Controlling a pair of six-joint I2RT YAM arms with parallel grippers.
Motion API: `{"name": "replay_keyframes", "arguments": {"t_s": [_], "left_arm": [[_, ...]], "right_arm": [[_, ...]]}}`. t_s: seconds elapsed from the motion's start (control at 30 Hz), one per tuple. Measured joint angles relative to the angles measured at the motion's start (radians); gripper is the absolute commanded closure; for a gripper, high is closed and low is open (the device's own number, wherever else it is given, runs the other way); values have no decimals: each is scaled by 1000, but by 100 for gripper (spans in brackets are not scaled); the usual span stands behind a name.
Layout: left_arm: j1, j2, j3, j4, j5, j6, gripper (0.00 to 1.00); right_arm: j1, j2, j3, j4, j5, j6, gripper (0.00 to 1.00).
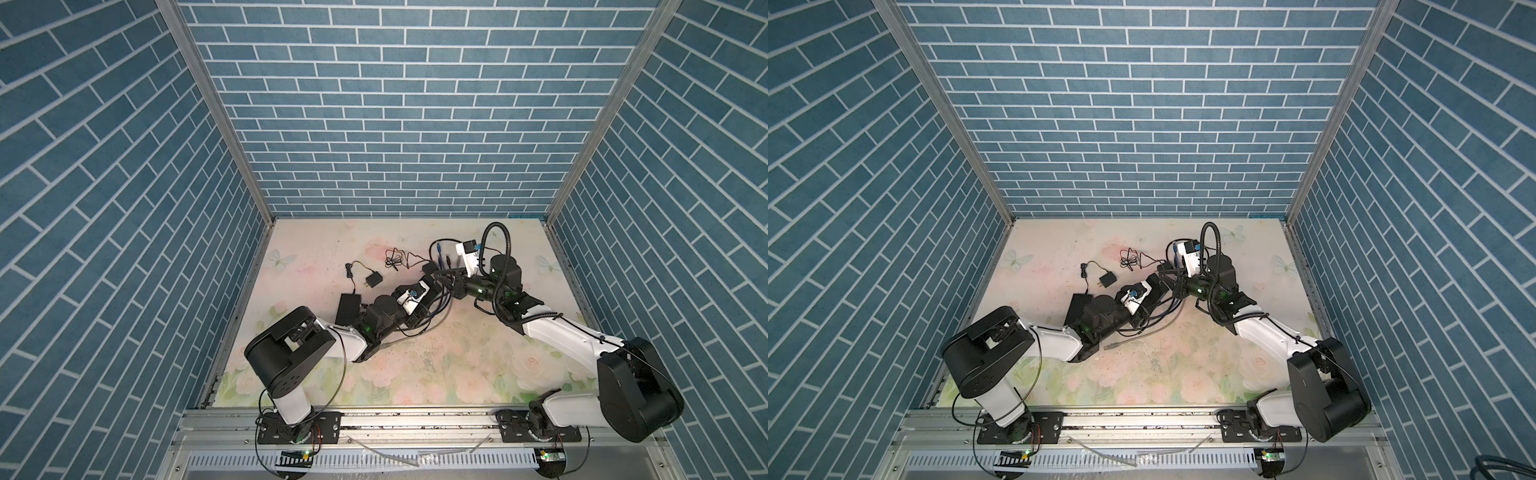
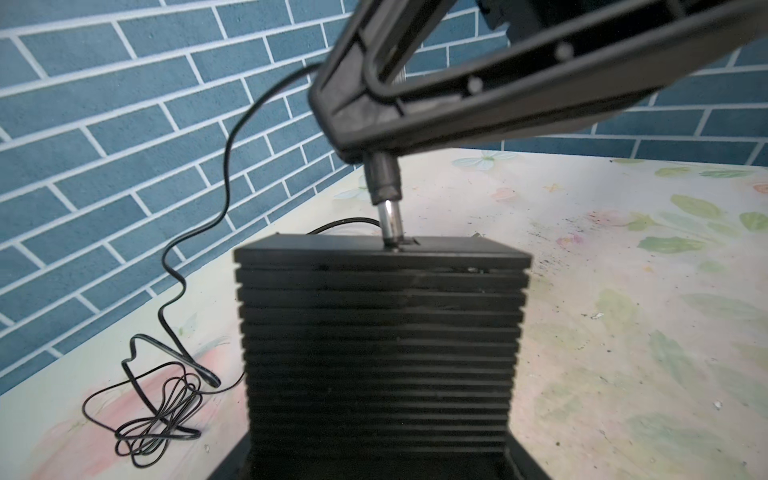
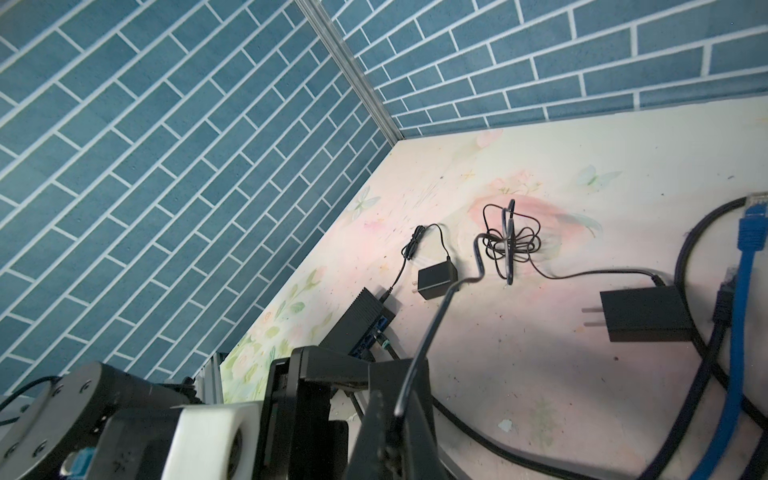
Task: Insert the plug into the switch port
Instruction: 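Push the barrel plug into the box's top jack with the right gripper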
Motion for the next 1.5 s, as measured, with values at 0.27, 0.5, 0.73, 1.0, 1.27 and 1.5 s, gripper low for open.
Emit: {"name": "replay_keyframes", "arguments": {"t_s": [0.27,0.5,0.73,1.0,1.27,1.5], "left_arm": [[5,0,-26,31,4,-11,61],[6,0,-41,55,11,-36,61],[7,0,-41,56,4,-91,64],[8,-2,-41,56,-27,-126,64],[17,-2,-34,32,-10,-124,64],[30,-6,11,-14,-2,-124,65]], "right_arm": [[19,1,-12,0,38,-16,100],[36,2,-12,0,60,-27,100],[60,5,-12,11,94,-46,100],[89,18,-14,33,147,-53,100],[104,49,-14,57,172,-51,100],[111,66,-19,106,214,-39,100]]}}
